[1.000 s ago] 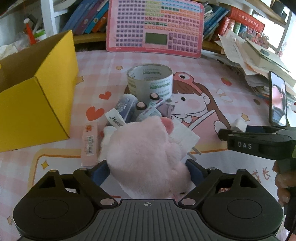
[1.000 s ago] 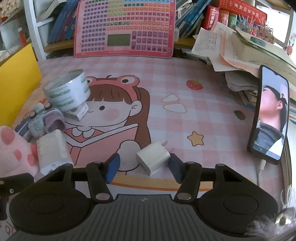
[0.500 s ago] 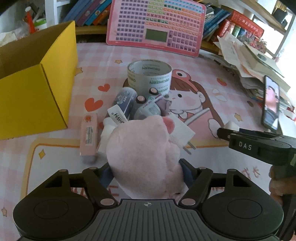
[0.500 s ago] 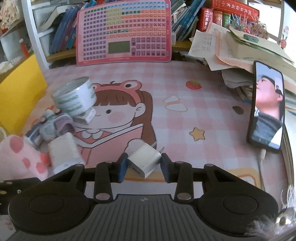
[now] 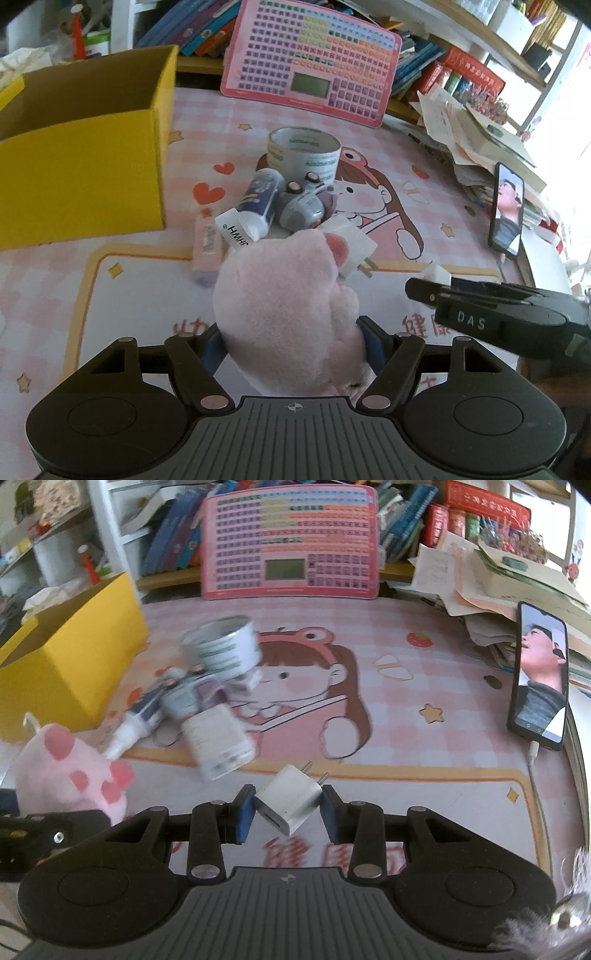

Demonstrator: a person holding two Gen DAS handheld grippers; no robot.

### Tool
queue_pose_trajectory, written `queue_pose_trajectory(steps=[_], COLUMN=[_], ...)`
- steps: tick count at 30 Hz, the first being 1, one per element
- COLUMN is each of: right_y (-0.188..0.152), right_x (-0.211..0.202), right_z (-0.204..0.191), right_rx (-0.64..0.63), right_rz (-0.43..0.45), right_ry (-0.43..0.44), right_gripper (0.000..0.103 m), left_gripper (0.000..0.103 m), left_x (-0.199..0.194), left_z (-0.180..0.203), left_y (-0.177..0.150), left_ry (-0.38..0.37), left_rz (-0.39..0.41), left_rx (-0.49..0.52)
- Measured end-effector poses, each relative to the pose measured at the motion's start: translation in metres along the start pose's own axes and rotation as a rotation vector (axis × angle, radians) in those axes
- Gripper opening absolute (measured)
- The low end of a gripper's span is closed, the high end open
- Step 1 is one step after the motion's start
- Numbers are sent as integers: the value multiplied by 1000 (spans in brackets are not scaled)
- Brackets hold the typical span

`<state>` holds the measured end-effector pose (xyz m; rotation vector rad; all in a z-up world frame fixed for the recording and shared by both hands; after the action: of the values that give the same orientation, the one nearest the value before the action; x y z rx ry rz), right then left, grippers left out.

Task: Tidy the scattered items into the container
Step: 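Close the left tool on the pink plush pig and lift it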

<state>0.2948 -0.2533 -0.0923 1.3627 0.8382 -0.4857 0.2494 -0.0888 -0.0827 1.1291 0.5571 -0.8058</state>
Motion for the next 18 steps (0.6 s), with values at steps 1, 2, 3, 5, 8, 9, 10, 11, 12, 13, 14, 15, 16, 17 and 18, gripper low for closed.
queue_pose_trajectory(steps=[1, 2, 3, 5, 8, 9, 10, 11, 12, 13, 14, 15, 16, 17, 18], right_y=[-3, -5, -8, -13, -20, -23, -26, -31, -36, -41, -46, -50, -55, -59, -63], right_x=[-4, -8, -13, -23, -38, -42, -46, -50, -54, -58, -62, -66, -70, -74, -77], right_z=[-7, -13, -19, -30, -47, -53, -60, -68, -77, -87, -96, -105, -114, -124, -132], right_rx=[-7, -13, -16, -16, -2, 4, 8, 9, 6, 2, -2, -4, -4, -6, -7], right_rz=[1, 3, 6, 12, 25, 25, 21, 17, 13, 10, 8, 5, 3, 3, 5], right_ry=[1, 0, -5, -14, -32, -35, -36, -35, -31, -27, -23, -19, -15, -10, -8], right_gripper=[36, 36, 36, 36, 36, 36, 36, 36, 36, 36, 36, 36, 36, 36, 36], left_gripper=[73, 73, 73, 73, 73, 73, 73, 73, 73, 73, 73, 73, 73, 73, 73], left_x=[-5, -10, -16, -27, -47, -53, -59, -66, -72, -78, -84, -89, -95, -100, -105], left_z=[-5, -12, -19, -34, -59, -67, -75, -83, -92, -100, -107, -114, -121, -127, -132], left_y=[-3, -5, -8, -15, -26, -30, -34, -38, -42, -46, -50, -53, -56, -58, -60], left_ry=[-6, -14, -24, -41, -50, -53, -56, -60, -64, -66, -66, -66, -67, -69, -71], left_rz=[3, 5, 7, 13, 17, 17, 15, 15, 15, 15, 15, 14, 15, 16, 18], left_rx=[-10, -24, -40, -67, -88, -95, -105, -117, -128, -135, -139, -142, -143, -143, -141])
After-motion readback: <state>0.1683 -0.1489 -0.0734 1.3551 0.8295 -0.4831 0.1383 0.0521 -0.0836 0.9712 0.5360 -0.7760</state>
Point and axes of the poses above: each gripper's, at about its wrist camera, not at the fingertips, and x roughly the way its jaws point, z to its right, y to its top, the point moved 5 cm from there along x, roughly the way its jaws point, and after that the axes turned 6 degrees about -y, right-handed, at the moved point
